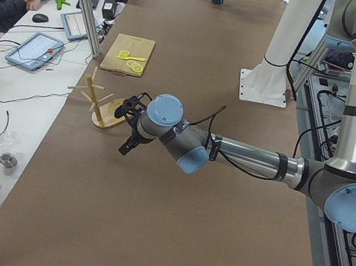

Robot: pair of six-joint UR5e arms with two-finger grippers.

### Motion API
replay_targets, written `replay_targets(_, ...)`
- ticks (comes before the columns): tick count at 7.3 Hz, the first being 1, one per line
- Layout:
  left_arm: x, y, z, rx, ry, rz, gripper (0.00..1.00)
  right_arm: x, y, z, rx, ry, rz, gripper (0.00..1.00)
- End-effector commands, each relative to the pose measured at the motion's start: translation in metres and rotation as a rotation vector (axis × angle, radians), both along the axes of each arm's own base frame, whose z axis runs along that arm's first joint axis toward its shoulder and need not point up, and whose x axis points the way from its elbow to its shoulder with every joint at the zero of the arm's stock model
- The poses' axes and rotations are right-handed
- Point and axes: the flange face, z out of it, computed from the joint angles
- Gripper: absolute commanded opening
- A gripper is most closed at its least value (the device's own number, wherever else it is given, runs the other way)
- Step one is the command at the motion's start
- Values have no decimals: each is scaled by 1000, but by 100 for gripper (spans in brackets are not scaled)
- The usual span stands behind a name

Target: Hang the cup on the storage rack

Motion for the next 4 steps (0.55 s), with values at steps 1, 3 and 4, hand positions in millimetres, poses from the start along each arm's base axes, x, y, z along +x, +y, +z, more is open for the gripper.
replay_targets(1,0,1,1,0,1,-1,99,0,4,3,-6,-14,0,76)
replay_targets(3,0,1,1,0,2,0,99,-1,8,5,-10,-12,-4,74)
replay_targets(4,0,1,1,-2,0,-1,99,0,10,6,-15,-12,0,62)
